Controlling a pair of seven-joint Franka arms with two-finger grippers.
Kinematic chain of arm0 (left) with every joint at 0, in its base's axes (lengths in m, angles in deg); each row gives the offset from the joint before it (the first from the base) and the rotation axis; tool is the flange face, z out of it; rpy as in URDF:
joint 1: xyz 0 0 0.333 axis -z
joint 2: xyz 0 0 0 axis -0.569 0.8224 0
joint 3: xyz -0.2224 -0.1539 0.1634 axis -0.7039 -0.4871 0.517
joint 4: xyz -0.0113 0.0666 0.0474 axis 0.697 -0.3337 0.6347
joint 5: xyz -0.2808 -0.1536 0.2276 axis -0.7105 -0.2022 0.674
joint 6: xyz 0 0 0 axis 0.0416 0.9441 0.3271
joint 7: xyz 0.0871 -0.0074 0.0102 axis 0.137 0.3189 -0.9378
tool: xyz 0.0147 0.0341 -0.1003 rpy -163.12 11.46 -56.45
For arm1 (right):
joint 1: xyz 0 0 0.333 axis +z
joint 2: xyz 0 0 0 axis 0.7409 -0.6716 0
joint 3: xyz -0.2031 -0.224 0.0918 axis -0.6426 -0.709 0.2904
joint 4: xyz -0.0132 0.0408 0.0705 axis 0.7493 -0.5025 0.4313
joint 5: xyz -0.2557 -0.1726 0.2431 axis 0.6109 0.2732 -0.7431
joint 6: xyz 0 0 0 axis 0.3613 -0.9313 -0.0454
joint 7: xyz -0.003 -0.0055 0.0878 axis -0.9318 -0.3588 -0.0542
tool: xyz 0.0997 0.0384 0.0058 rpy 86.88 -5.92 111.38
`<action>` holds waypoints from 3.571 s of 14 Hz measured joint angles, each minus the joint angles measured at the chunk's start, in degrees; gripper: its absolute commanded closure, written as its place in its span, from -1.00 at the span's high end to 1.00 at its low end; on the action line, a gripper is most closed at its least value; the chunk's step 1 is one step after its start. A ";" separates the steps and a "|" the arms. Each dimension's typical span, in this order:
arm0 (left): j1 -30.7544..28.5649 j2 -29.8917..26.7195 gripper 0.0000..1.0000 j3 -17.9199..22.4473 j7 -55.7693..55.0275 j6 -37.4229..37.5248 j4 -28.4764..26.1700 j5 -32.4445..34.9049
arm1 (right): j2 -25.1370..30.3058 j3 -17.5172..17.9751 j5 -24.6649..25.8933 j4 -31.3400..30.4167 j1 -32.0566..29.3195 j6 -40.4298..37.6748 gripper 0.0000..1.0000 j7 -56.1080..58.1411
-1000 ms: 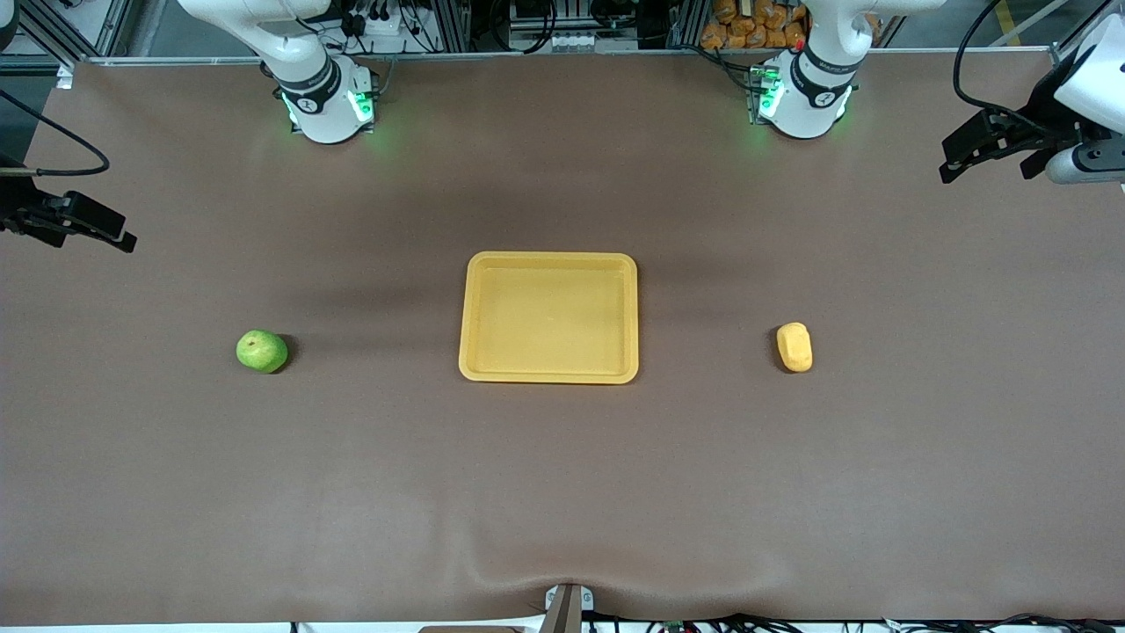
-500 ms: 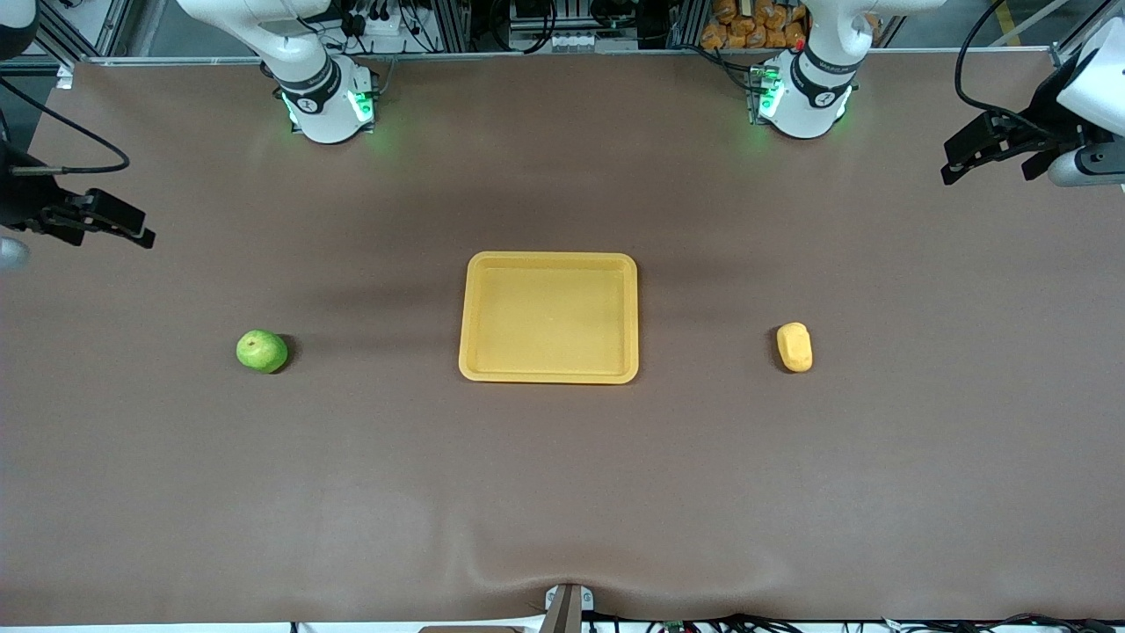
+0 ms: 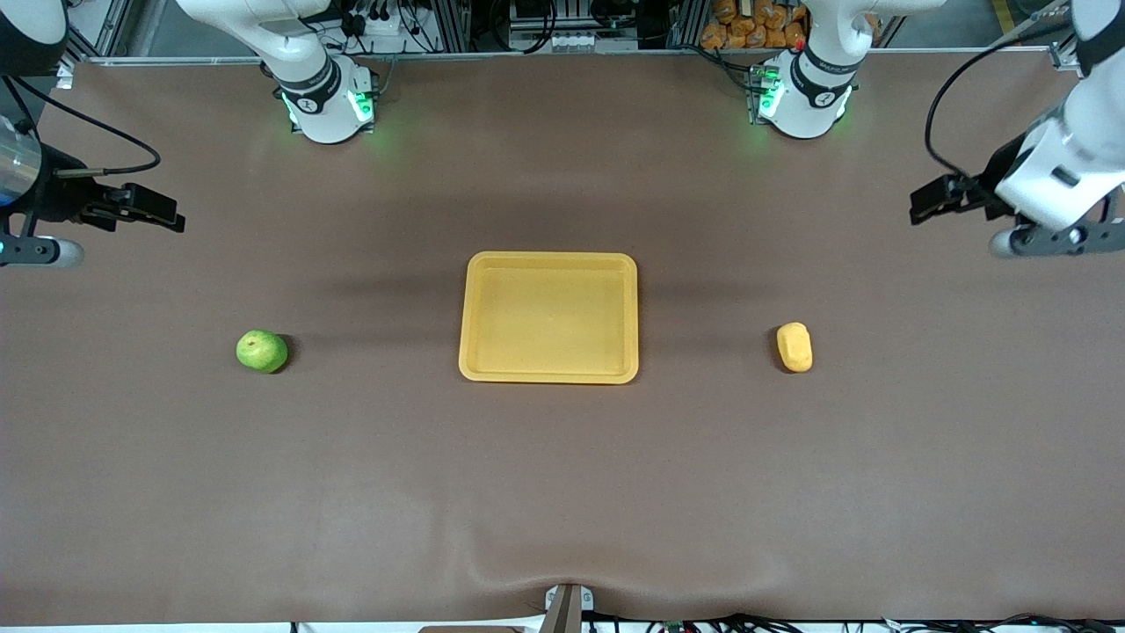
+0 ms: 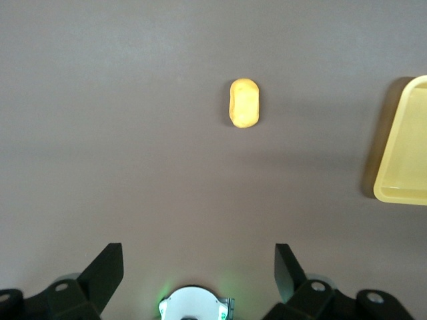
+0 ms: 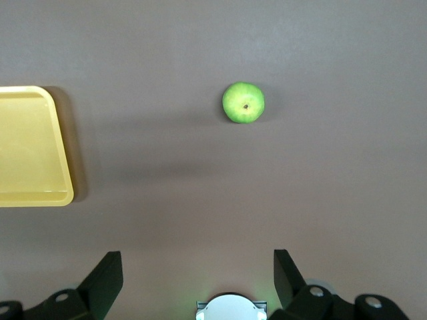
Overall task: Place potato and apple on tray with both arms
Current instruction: 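Move the left gripper toward the yellow potato while the right gripper starts moving, then lower the left gripper onto the potato while the right gripper approaches the apple, then grasp the potato with the left gripper while the right gripper lowers to the apple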
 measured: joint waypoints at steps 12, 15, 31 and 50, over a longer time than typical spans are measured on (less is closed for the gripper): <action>0.64 8.60 1.00 -1.07 -6.64 -30.39 -17.93 0.07 | 0.00 0.02 0.00 -1.15 0.62 -0.52 1.00 -0.01; 1.29 11.89 1.00 -1.66 -8.68 -35.56 -19.34 0.07 | 0.00 0.00 0.00 -1.35 0.62 -0.52 1.00 -0.01; 1.21 22.84 0.72 -1.62 -9.45 -52.87 -23.43 0.07 | 0.83 -0.52 0.00 -15.57 0.60 13.78 1.00 2.77; 2.38 24.84 -1.00 -2.69 -8.20 -55.11 -22.83 0.08 | -8.59 -0.83 0.06 -32.92 -3.38 51.57 1.00 56.34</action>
